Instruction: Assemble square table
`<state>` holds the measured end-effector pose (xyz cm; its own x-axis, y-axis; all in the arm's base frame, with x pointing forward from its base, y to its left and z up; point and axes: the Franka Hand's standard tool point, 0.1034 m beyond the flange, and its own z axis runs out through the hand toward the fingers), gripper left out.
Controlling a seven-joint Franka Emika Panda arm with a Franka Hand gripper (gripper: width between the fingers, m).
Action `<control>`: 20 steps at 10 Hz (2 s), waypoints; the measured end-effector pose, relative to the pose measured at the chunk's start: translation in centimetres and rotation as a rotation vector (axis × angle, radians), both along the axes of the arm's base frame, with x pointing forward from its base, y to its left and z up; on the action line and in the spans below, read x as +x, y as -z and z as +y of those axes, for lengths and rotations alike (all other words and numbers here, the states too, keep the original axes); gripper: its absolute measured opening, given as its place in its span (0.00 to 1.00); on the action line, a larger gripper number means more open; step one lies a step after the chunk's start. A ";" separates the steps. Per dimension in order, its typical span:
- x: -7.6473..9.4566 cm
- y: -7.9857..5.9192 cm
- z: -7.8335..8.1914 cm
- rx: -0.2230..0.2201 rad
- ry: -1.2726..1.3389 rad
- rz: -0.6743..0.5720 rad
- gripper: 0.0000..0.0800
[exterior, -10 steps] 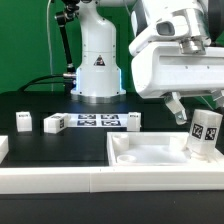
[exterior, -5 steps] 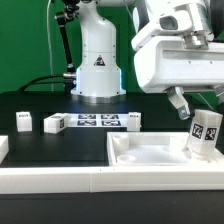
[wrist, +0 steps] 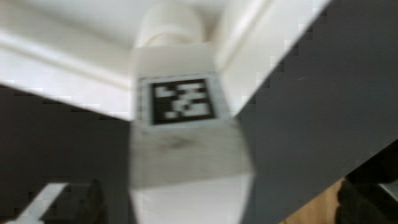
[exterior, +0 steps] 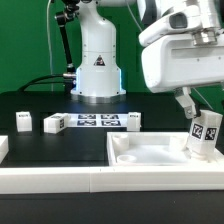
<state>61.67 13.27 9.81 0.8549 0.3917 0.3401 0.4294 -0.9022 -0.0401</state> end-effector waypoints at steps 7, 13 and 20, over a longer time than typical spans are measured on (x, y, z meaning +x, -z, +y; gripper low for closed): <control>-0.9 -0.5 0.9 -0.052 -0.054 0.383 0.81; -0.3 -0.9 -0.6 -0.060 -0.066 0.386 0.81; 1.0 -0.1 -1.2 -0.166 -0.074 0.245 0.81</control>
Offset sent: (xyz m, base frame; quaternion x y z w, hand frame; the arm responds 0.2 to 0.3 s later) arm 0.0005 0.0008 0.0062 0.0115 -0.1382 0.0127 0.9902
